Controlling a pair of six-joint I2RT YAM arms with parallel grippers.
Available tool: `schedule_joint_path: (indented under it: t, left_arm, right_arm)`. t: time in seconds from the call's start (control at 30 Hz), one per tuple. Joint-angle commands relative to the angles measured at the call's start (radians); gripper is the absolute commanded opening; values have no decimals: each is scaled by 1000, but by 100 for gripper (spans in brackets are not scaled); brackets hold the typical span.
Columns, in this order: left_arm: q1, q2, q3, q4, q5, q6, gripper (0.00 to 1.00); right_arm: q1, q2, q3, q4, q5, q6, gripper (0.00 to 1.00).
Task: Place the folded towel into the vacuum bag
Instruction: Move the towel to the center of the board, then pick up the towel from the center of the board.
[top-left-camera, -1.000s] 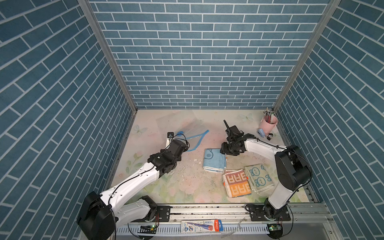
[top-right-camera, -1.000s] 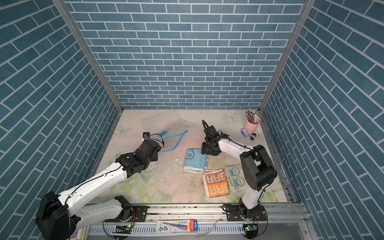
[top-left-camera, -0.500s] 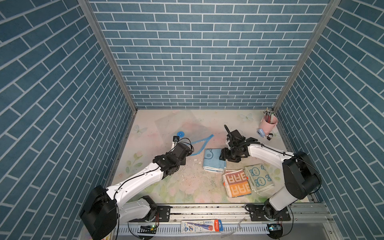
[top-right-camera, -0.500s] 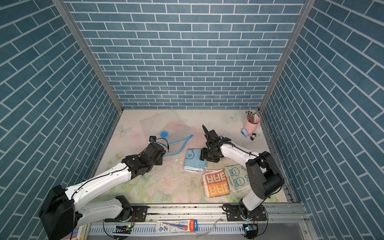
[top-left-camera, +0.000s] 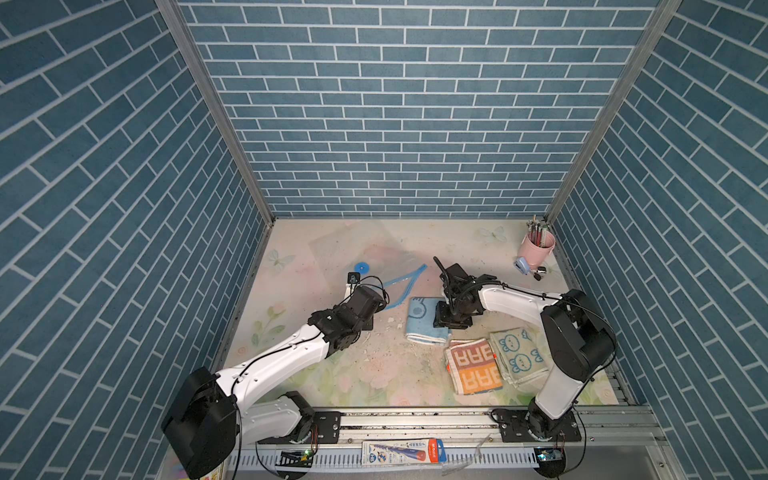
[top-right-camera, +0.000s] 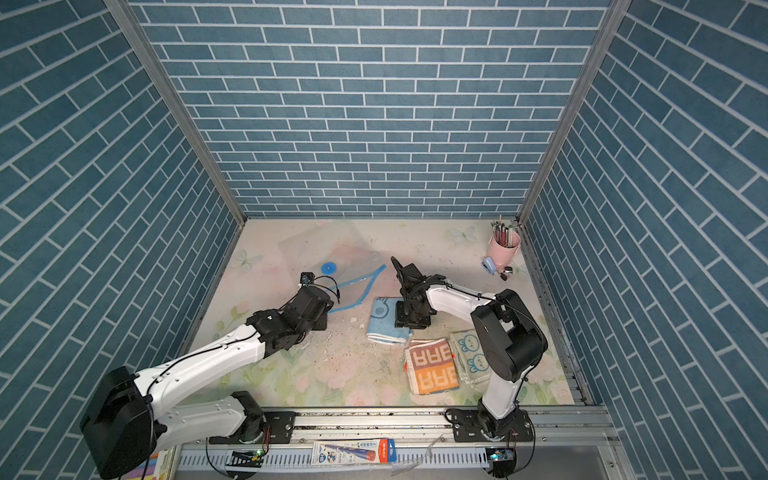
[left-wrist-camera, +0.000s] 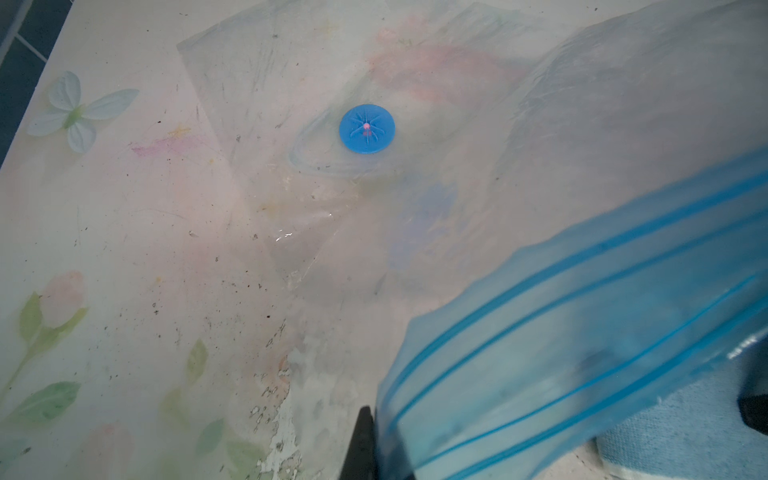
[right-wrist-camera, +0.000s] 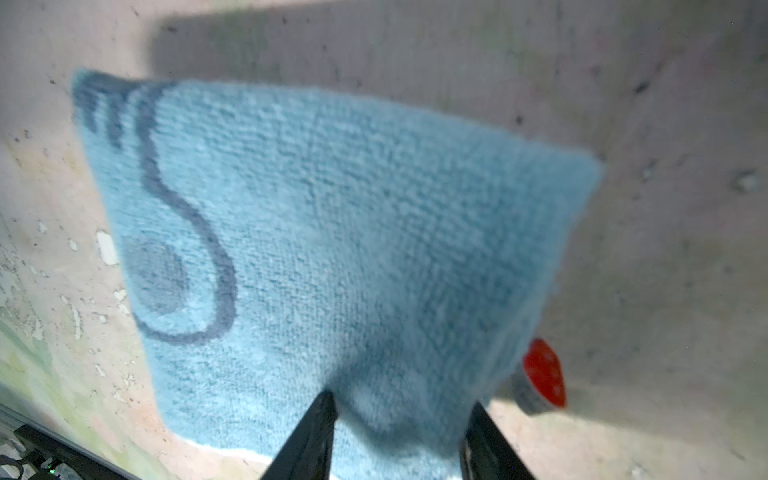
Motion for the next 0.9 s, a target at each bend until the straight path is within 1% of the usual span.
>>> schedule_joint_path:
  t: [0.0, 0.2, 0.3, 0.4, 0.6, 0.73, 0.87]
  left_arm:
    - [-5, 10, -14, 11, -12, -11, 0]
    - [-6, 8, -21, 13, -12, -10, 0]
    - [-4, 4, -22, 14, -12, -11, 0]
    - [-4, 3, -25, 15, -14, -11, 0]
    - [-5, -2, -25, 8, -17, -12, 0]
    - [-4, -4, -26, 5, -24, -12, 0]
    - [-4, -1, -27, 6, -23, -12, 0]
  right_arm:
    - [11, 11, 16, -55, 35, 24, 49]
    - [10, -60, 36, -107, 97, 18, 54]
    - [11, -68, 44, -135, 118, 12, 58]
    - [10, -58, 37, -130, 116, 8, 59]
    - [11, -11, 27, -82, 76, 7, 57]
    - [18, 18, 21, -54, 55, 10, 51]
    - [40, 69, 37, -63, 56, 4, 48]
